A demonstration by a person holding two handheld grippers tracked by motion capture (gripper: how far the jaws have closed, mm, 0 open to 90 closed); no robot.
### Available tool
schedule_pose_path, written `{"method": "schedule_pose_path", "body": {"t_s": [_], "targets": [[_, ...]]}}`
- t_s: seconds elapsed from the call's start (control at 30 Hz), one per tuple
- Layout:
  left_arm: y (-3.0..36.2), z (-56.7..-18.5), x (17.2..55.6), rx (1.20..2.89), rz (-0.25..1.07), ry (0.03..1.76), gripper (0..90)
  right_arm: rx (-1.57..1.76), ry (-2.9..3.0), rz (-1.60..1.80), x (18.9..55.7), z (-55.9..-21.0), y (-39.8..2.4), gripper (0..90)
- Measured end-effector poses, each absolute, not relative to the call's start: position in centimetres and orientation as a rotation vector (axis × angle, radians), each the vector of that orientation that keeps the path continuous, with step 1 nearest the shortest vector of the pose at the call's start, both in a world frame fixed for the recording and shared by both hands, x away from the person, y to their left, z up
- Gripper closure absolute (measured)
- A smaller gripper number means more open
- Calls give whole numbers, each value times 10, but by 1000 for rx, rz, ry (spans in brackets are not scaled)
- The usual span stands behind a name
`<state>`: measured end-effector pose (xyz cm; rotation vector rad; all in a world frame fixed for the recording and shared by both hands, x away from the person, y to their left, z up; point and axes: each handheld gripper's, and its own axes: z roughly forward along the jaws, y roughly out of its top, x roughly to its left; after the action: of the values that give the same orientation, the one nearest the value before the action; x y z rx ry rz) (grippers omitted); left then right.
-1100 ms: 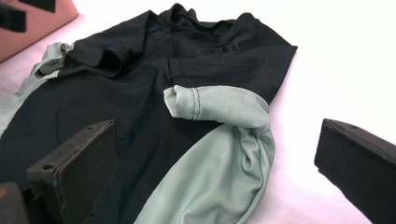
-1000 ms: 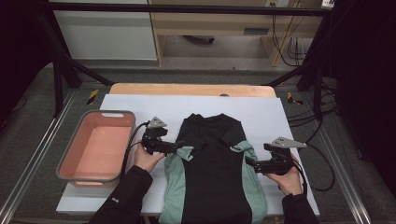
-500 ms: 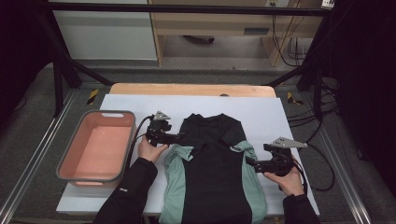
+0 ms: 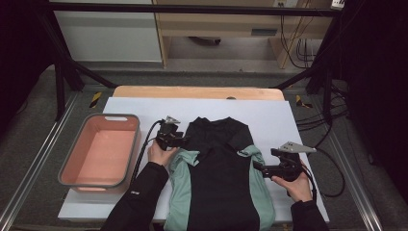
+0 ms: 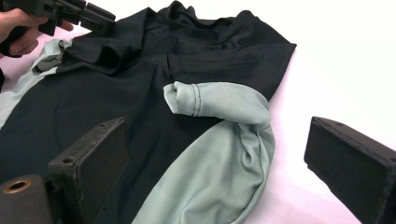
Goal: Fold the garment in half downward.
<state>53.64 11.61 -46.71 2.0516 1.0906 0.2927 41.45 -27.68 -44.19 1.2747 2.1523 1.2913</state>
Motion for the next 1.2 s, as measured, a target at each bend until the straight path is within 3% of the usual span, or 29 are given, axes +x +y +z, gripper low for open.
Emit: {"method": "schedule_pose_path", "body": {"t_s": [0.5, 1.0, 1.2], "targets": [[109, -474, 536, 2071, 259, 1107, 842, 1299, 2124, 1272, 421, -443, -279, 163], [109, -476, 537, 2077, 243, 1092, 853, 1314, 2139, 1183, 474, -440, -272, 228], [108, -476, 537, 2081, 251, 1083, 854, 1339, 2156, 1101, 500, -446, -272, 298]]}}
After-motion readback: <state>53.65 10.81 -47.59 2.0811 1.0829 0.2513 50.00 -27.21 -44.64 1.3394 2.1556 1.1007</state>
